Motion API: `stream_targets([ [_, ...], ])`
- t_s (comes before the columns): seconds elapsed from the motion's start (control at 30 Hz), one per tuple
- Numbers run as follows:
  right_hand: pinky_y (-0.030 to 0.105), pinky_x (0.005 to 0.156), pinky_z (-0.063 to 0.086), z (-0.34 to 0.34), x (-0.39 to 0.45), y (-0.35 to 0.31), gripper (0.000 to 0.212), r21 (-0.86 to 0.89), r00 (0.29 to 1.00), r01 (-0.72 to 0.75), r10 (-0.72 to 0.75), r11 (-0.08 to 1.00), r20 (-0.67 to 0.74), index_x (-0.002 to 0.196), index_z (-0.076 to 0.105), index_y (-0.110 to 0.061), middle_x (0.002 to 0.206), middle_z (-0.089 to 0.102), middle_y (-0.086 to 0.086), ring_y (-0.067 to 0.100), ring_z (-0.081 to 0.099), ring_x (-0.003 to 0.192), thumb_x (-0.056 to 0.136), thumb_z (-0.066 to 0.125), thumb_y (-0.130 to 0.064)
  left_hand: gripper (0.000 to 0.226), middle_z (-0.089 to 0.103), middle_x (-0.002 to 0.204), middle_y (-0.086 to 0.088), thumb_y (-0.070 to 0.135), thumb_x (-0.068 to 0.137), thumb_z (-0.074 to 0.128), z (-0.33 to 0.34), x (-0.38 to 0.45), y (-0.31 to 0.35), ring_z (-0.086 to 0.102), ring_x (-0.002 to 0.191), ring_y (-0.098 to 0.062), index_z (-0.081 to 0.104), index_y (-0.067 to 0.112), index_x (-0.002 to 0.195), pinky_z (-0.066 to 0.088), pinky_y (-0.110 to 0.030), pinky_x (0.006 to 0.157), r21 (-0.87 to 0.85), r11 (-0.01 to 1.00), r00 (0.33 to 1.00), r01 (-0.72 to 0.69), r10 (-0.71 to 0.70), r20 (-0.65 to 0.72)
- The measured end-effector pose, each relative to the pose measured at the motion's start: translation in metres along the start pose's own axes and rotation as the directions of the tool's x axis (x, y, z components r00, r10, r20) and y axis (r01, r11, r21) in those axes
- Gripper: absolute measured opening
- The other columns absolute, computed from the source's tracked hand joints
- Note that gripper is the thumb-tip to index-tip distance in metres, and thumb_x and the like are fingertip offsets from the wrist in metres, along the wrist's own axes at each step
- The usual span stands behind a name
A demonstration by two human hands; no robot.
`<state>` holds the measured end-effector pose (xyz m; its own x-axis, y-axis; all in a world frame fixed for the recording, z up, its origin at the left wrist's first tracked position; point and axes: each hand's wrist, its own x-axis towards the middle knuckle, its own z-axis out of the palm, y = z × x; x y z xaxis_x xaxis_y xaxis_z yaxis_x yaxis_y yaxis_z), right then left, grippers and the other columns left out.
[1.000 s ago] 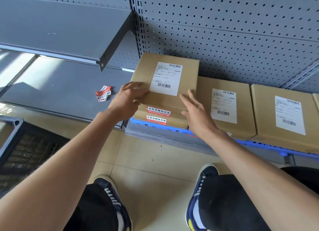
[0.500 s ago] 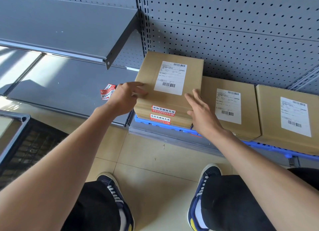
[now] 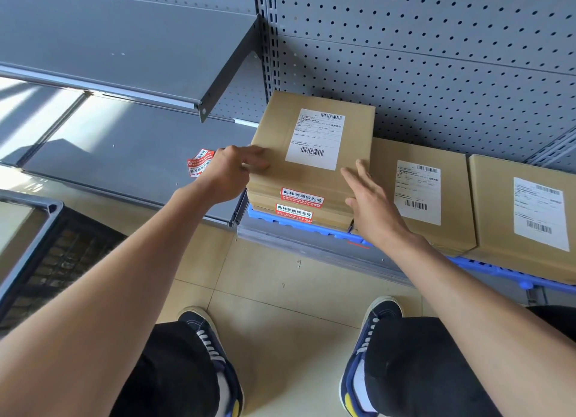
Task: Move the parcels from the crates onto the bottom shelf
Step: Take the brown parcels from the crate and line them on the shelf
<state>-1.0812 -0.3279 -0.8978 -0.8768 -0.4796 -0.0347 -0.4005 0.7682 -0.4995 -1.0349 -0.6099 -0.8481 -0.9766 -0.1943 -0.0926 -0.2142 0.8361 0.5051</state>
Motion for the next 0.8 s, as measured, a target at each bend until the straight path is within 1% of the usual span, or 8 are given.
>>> stream_targets([
  [0.17, 0.029, 0.091, 0.043, 0.003, 0.003, 0.003, 0.065, -0.01, 1.0, 0.028, -0.028, 1.0, -0.006, 0.146, 0.037, -0.021, 0.167, 0.009, 0.005, 0.028, 0.05, 0.131, 0.093, 0.049, 0.014, 0.06, 0.069, 0.128, 0.009, -0.013, 0.089, 0.039, 0.001, 0.001, 0.0, 0.058, 0.112, -0.011, 0.066, 0.017, 0.133, 0.034, 0.0, 0.056, -0.076, 0.996, 0.999, 0.046, -0.047, -0.009],
  [0.27, 0.035, 0.098, 0.045, 0.004, 0.003, 0.002, 0.062, -0.014, 0.999, 0.043, -0.043, 0.999, 0.004, 0.146, 0.036, -0.02, 0.167, 0.008, 0.006, 0.031, 0.045, 0.136, 0.095, 0.05, 0.012, 0.058, 0.066, 0.133, 0.007, -0.013, 0.089, 0.039, 0.003, 0.002, -0.004, 0.058, 0.121, -0.017, 0.07, 0.016, 0.128, 0.038, -0.006, 0.063, -0.077, 0.996, 0.999, 0.036, -0.038, -0.024],
  [0.43, 0.041, 0.098, 0.047, 0.0, 0.002, -0.003, 0.055, -0.082, 0.999, 0.04, -0.04, 0.996, 0.002, 0.148, 0.036, -0.017, 0.166, 0.011, 0.008, 0.033, 0.034, 0.141, 0.098, 0.053, 0.0, 0.042, 0.064, 0.137, 0.004, -0.003, 0.097, 0.05, 0.01, 0.0, -0.003, 0.057, 0.123, -0.022, 0.069, 0.016, 0.13, 0.027, 0.009, 0.076, -0.019, 1.0, 0.999, 0.004, -0.005, -0.039],
  [0.47, 0.042, 0.096, 0.048, -0.001, 0.001, -0.004, 0.055, -0.115, 0.999, 0.032, -0.032, 0.993, -0.001, 0.149, 0.035, -0.017, 0.166, 0.011, 0.007, 0.031, 0.029, 0.143, 0.099, 0.054, -0.006, 0.039, 0.062, 0.139, 0.003, 0.001, 0.097, 0.054, 0.011, -0.001, -0.004, 0.057, 0.124, -0.023, 0.07, 0.018, 0.128, 0.031, 0.005, 0.088, 0.008, 0.999, 0.998, -0.04, 0.04, -0.049],
  [0.5, 0.043, 0.097, 0.047, -0.001, 0.001, -0.005, 0.055, -0.143, 1.0, 0.019, -0.02, 0.99, -0.002, 0.15, 0.033, -0.019, 0.166, 0.01, 0.005, 0.029, 0.022, 0.146, 0.1, 0.054, -0.013, 0.036, 0.06, 0.141, 0.002, 0.005, 0.096, 0.059, 0.014, -0.002, -0.006, 0.056, 0.126, -0.025, 0.071, 0.02, 0.127, 0.04, -0.013, 0.103, 0.039, 0.995, 0.995, -0.091, 0.093, -0.049],
  [0.53, 0.043, 0.1, 0.046, -0.001, 0.0, -0.006, 0.056, -0.165, 1.0, 0.005, -0.004, 0.986, 0.003, 0.152, 0.03, -0.022, 0.166, 0.008, 0.003, 0.028, 0.016, 0.15, 0.101, 0.053, -0.018, 0.036, 0.059, 0.143, 0.001, 0.01, 0.095, 0.062, 0.016, -0.004, -0.007, 0.054, 0.129, -0.027, 0.07, 0.023, 0.128, 0.045, -0.036, 0.108, 0.09, 0.988, 0.99, -0.128, 0.132, -0.04],
  [0.6, 0.044, 0.106, 0.042, -0.002, -0.001, -0.008, 0.059, -0.201, 1.0, -0.012, 0.017, 0.98, 0.023, 0.155, 0.025, -0.025, 0.167, 0.003, 0.001, 0.027, 0.008, 0.153, 0.102, 0.051, -0.024, 0.04, 0.055, 0.147, 0.003, 0.02, 0.095, 0.066, 0.019, -0.011, -0.005, 0.047, 0.136, -0.026, 0.064, 0.028, 0.135, 0.045, -0.056, 0.104, 0.186, 0.974, 0.991, -0.129, 0.135, -0.017],
  [0.8, 0.043, 0.11, 0.039, -0.011, -0.007, -0.014, 0.059, -0.316, 1.0, 0.016, -0.011, 0.949, 0.018, 0.156, 0.026, -0.023, 0.167, 0.008, 0.006, 0.03, 0.01, 0.153, 0.102, 0.049, -0.029, 0.042, 0.052, 0.15, 0.002, 0.03, 0.099, 0.06, 0.012, -0.039, 0.018, 0.038, 0.143, -0.022, 0.058, 0.027, 0.141, 0.037, -0.054, 0.111, 0.272, 0.957, 0.994, -0.101, 0.106, -0.005],
])
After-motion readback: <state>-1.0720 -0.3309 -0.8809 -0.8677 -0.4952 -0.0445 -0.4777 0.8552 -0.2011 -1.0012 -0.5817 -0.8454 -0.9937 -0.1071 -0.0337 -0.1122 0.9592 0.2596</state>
